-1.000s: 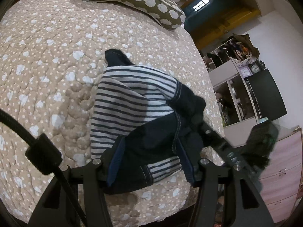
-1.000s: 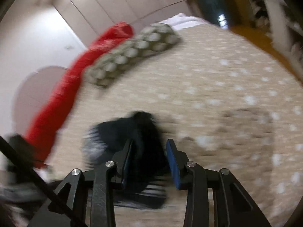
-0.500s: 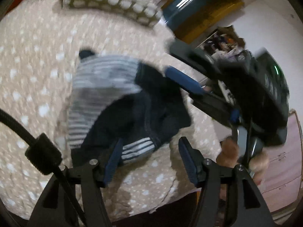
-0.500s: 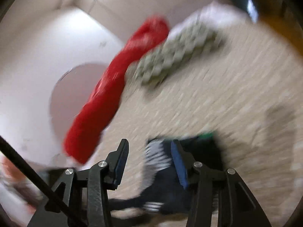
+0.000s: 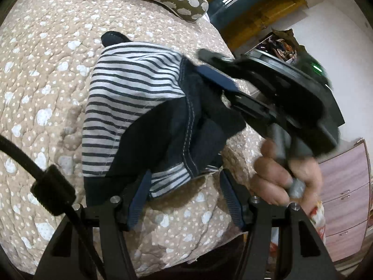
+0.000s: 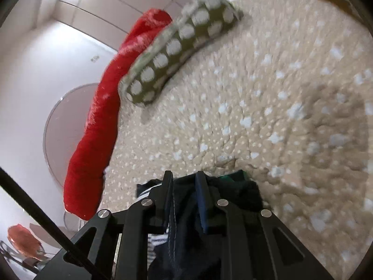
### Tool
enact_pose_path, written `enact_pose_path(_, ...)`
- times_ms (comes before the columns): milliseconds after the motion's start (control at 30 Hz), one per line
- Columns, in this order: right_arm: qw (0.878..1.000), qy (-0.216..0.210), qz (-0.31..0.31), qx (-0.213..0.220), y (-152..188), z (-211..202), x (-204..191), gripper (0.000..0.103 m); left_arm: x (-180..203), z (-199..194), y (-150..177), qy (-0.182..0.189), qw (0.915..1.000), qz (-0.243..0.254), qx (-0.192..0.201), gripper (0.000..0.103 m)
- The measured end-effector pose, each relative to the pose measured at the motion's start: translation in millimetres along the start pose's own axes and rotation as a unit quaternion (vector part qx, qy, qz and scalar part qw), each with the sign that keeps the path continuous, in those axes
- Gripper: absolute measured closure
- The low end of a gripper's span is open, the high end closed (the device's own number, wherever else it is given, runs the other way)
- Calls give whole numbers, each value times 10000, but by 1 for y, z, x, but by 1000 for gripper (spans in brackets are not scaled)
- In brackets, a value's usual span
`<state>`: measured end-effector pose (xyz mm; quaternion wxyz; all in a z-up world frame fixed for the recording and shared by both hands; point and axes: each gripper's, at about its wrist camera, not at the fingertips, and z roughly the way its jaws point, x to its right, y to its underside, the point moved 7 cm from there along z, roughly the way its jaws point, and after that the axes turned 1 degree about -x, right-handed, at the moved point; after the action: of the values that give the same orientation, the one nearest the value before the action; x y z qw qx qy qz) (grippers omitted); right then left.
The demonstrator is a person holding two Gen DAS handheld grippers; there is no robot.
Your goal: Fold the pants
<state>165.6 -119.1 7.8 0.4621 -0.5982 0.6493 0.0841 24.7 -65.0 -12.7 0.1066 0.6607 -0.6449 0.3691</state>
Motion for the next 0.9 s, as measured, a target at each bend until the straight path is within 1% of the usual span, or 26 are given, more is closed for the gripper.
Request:
enact_pose_path(67,9997,-128,-187,95,10,-18,-6,73,-2,-1,-1,55,10000,-58,-9,43)
enact_pose_path(100,9996,-173,-213,66,16,-20,-8,67,-4,-2,0,66,10000,-69,-15,43)
enact_pose_path(133,9996,-201,-222,-3,25,-24,-2,64,-4,-3,0,64,10000,-66,-25,43)
enact_pose_path(200,9997,-98,-211,-97,40,-24,16,64,-2,-9,0,50,10000,-14,-47,43)
enact_pose_path(233,9998,-111,-180,-71,42,-24,20,66,1,-17,0,106,9999,38,-25,43)
enact_pose_path(267,9998,-152,-92,19,44,-32,28,66,7,-28,-2,202,9997,140,76,43)
enact_pose_path(300,9999,-87,-17,101,43,-37,33,66,8,-36,-5,236,9994,200,155,43)
enact_pose_path(333,9995,223,56,217,41,-45,41,53,10,-46,-8,267,9988,272,293,43)
enact_pose_path(367,9977,539,100,387,39,-55,51,45,8,-56,-15,286,9982,290,444,42)
enact_pose_path(400,9971,546,139,516,37,-63,56,39,4,-62,-21,293,9977,253,555,40)
enact_pose_path(433,9972,428,239,559,36,-68,60,38,-4,-66,-29,273,9974,150,655,36)
enact_pose_path(500,9977,179,444,488,35,-68,64,36,-24,-69,-41,260,9965,-192,768,34)
enact_pose_path(600,9985,-50,364,400,36,-61,56,25,-51,-59,-57,503,9946,-658,630,34)
enact_pose_path(633,9989,-86,334,319,36,-55,53,24,-58,-54,-61,560,9936,-783,584,34)
enact_pose_path(700,9993,22,300,224,36,-39,49,23,-68,-41,-67,650,9925,-924,466,33)
enact_pose_path(767,9992,161,282,244,34,-30,48,22,-72,-29,-71,752,9922,-942,322,25)
enact_pose_path(833,9991,153,274,271,32,-22,45,21,-65,-15,-70,798,9935,-793,166,20)
enact_pose_path(867,9992,110,297,238,31,-17,43,21,-60,-6,-69,737,9951,-650,47,20)
enact_pose_path(900,9992,110,316,207,30,-12,42,26,-57,-3,-66,662,9964,-533,-22,20)
